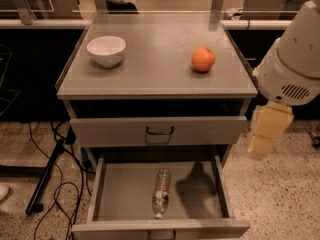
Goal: Pick water bottle from middle drawer and place on counter
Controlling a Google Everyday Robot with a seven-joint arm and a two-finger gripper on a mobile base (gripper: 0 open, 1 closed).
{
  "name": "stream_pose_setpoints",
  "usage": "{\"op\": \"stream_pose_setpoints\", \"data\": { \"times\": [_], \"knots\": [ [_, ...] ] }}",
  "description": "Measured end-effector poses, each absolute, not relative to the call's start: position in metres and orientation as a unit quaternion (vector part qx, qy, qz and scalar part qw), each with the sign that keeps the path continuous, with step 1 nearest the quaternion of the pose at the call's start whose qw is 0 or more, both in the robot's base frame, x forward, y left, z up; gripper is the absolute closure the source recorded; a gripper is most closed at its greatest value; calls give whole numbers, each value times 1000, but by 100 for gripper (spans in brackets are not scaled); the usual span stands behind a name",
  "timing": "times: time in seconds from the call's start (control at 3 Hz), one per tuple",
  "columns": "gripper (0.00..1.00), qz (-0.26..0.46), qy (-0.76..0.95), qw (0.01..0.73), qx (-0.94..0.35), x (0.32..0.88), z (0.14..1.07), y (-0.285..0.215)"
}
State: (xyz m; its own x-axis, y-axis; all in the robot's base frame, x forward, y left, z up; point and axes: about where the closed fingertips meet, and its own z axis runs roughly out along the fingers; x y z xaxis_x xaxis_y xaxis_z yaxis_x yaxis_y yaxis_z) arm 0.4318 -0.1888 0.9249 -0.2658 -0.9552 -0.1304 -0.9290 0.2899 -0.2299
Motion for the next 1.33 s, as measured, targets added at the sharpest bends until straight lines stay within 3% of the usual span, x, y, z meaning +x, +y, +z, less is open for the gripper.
{"op": "stream_pose_setpoints", "data": {
  "times": [1.33],
  "knots": [
    [0, -45, 859, 95, -501, 426, 859, -175]
  ]
}}
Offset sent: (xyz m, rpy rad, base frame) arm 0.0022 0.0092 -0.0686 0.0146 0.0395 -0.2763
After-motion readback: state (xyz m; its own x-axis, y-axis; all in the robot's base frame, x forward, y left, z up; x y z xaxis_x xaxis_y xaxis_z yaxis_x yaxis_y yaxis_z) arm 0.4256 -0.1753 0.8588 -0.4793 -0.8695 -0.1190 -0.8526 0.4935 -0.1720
